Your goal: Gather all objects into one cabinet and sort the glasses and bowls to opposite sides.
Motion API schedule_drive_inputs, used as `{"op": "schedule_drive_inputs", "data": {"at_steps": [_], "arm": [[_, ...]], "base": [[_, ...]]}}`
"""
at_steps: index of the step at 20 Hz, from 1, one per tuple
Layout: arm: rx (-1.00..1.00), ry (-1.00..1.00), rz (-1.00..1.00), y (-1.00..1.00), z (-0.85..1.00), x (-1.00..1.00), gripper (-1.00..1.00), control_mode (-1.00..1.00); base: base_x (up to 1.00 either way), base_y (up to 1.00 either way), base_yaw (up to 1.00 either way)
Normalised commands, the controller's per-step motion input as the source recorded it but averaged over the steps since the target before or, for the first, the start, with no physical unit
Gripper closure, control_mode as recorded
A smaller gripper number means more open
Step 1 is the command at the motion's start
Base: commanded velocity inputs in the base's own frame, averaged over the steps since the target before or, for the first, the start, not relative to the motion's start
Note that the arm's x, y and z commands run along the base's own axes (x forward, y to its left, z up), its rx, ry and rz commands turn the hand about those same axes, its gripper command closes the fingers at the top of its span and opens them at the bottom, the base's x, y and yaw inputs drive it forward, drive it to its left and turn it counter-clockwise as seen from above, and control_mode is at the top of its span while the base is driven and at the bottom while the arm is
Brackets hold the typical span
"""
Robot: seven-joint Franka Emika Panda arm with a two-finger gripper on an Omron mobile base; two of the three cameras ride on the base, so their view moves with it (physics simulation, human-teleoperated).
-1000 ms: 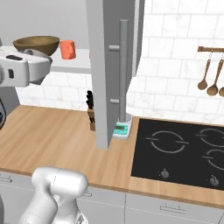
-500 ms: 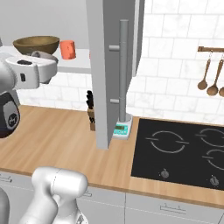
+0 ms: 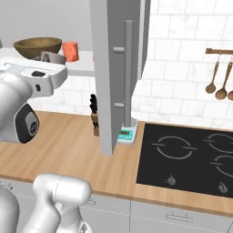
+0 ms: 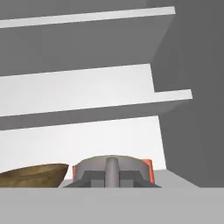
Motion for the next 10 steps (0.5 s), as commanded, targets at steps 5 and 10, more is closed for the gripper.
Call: {"op": "schedule_drive_inputs", "data": {"at_steps": [5,10], "arm": [[-0.02,-0.03,0.00,0.00,0.00,0.50,1.00,-1.00],[-0.06,-0.19,0.00,0.00,-0.01,0.34,1.00,-1.00]], "base": [[0.00,0.00,0.00],[0.00,0.00,0.00]]}}
